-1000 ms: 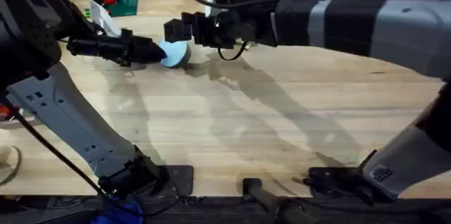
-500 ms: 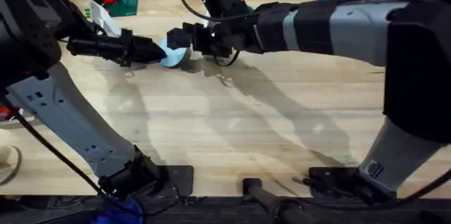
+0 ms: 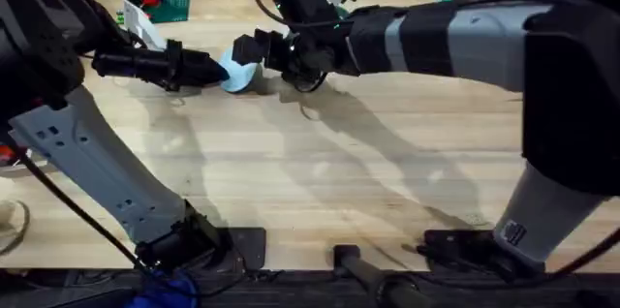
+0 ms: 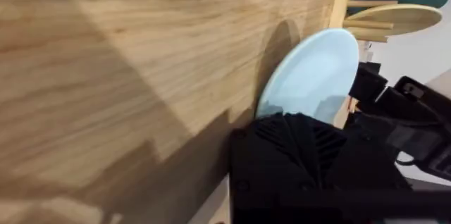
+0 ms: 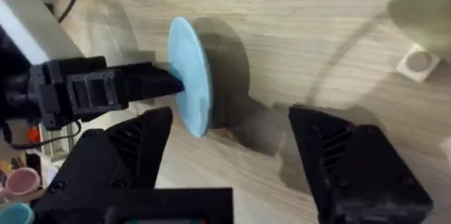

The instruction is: Pick up the plates from the table one by one and place each into a slot on the dish rack.

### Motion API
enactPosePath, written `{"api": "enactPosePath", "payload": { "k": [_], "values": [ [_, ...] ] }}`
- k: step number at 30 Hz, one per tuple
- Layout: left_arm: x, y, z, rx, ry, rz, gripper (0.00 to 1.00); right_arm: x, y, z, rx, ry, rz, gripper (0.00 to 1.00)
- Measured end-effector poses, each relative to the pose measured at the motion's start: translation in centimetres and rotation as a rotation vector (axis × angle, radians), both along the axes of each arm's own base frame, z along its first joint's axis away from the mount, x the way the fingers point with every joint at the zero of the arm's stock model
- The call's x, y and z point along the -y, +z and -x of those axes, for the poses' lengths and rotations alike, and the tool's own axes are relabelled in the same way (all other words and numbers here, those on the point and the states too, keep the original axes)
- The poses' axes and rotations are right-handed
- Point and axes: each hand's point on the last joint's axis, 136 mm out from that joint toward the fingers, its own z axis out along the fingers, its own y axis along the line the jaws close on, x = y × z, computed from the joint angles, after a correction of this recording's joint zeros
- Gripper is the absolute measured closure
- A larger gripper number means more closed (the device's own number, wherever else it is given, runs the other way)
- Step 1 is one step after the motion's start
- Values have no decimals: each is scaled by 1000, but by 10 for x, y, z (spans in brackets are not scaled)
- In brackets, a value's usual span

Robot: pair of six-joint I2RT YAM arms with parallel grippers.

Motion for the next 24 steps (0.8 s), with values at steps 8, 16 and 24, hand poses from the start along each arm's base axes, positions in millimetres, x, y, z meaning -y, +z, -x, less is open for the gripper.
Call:
{"api": "enactPosePath", "payload": {
  "k": [8,16,24],
  "values": [
    [0,0,0,0,0,0,960,-8,-2,-6,-4,-32,-43,8],
    [0,0,0,0,0,0,960,-22,-2,-10,33,-23,-84,7],
    [0,0,0,0,0,0,960,-36,-1,-12,52,-12,-144,9]
  ]
}}
